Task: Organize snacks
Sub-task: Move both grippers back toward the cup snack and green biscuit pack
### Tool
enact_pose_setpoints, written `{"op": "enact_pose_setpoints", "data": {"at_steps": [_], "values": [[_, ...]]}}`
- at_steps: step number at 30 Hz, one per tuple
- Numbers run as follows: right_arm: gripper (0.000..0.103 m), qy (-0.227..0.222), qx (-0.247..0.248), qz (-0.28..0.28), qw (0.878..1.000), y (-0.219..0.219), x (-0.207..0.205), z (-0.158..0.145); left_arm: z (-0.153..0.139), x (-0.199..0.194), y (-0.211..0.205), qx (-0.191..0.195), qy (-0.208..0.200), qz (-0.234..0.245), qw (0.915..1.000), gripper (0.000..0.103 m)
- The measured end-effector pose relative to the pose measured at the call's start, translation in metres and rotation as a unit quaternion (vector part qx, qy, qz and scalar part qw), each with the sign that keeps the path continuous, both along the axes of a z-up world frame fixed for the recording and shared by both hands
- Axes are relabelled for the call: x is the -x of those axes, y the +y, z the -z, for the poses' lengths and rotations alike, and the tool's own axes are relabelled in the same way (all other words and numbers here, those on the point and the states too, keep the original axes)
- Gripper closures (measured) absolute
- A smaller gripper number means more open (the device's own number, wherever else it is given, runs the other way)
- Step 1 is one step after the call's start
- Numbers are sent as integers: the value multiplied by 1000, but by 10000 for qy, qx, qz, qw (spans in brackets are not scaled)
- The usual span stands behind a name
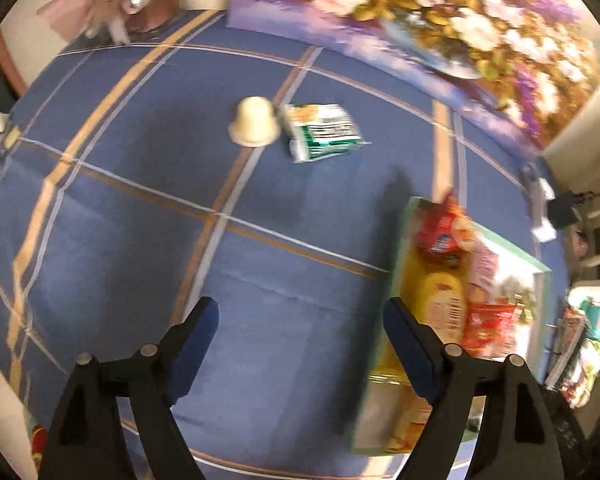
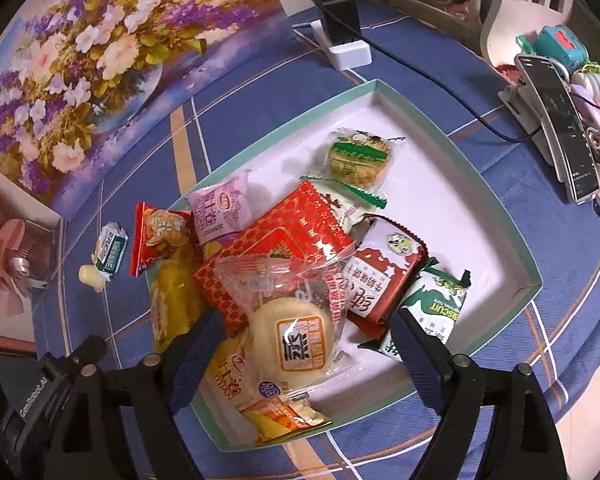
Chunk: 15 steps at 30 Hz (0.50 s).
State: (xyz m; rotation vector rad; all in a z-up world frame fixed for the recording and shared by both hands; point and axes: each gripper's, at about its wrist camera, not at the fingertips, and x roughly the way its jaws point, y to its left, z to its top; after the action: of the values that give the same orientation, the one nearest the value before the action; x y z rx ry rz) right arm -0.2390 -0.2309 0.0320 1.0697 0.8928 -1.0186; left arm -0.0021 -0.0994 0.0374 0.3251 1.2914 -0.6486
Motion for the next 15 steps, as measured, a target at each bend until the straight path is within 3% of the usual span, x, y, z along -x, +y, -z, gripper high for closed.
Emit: {"op": "enact_pose_setpoints", "data": {"at_steps": [5,8,15], "values": [[8,61,58,-109,9999,3,-9,0,6,-12,7,-291,-164,-188,9993,17],[0,101,103,-141,9998,5,-14,-2,5,-16,12,-350,-214,-277,9988,14],[0,186,205,-271,9993,12,-28,-7,1,-24,19,-423,-434,-393,9974,11]]}}
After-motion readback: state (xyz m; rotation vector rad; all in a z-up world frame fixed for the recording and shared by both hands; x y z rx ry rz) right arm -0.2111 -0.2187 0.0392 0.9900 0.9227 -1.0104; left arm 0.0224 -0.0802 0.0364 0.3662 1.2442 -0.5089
